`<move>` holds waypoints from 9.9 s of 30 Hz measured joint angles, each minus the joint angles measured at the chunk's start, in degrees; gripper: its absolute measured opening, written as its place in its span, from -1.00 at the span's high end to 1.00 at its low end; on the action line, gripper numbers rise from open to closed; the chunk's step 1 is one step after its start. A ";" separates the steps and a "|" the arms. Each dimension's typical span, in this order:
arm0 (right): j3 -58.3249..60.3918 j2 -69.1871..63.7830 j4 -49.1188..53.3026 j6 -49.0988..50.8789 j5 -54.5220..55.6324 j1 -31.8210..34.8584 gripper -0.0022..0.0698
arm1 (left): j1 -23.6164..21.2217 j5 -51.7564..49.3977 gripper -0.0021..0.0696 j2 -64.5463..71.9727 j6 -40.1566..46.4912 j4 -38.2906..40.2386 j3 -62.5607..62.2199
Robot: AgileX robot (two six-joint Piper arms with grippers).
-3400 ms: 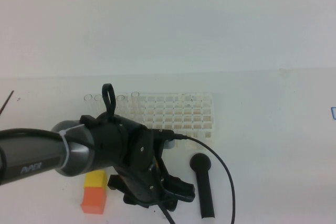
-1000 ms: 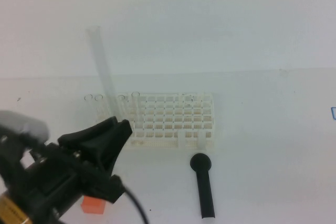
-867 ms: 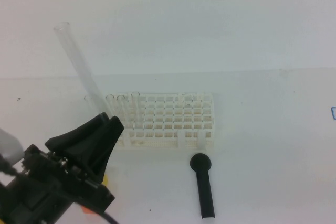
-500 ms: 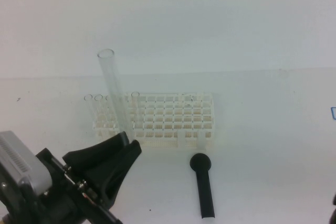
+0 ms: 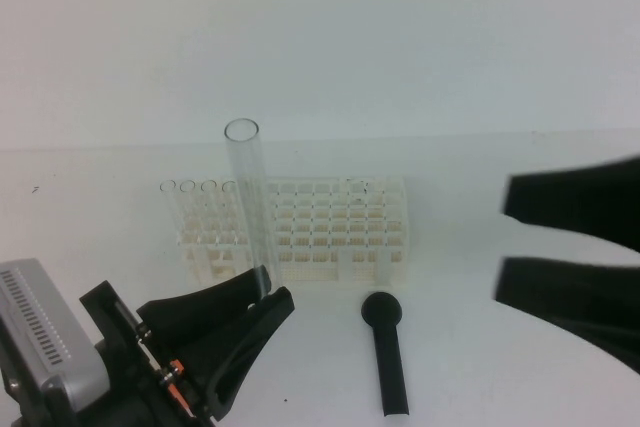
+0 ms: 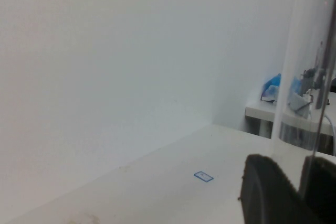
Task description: Place the test tubes
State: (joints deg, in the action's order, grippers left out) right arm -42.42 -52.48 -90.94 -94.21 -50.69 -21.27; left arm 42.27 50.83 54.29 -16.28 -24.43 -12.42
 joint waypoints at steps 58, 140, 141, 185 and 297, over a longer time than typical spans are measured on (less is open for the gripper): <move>-24.93 -29.63 -5.26 -6.20 7.15 -18.81 0.60 | 0.13 -0.94 0.65 0.00 -3.19 0.99 0.00; -24.93 -32.91 48.20 55.28 55.72 -20.21 0.60 | -39.46 -68.47 0.95 -54.72 -5.32 5.27 0.23; -24.93 -33.16 50.91 57.05 57.68 -20.79 0.60 | -39.46 -70.32 0.95 -54.72 -5.32 5.60 0.23; -25.23 -61.65 66.38 75.05 99.43 -29.28 0.60 | -39.46 -72.51 0.95 -54.72 -17.71 2.33 12.55; -17.42 -28.70 70.29 48.79 98.03 -30.89 0.94 | -39.46 -70.77 0.95 -54.60 9.07 22.93 12.55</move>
State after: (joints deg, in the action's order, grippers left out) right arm -59.83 -81.19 -20.65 -45.42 47.34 -52.16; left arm 2.82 -19.93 -0.31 -7.21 -1.50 0.13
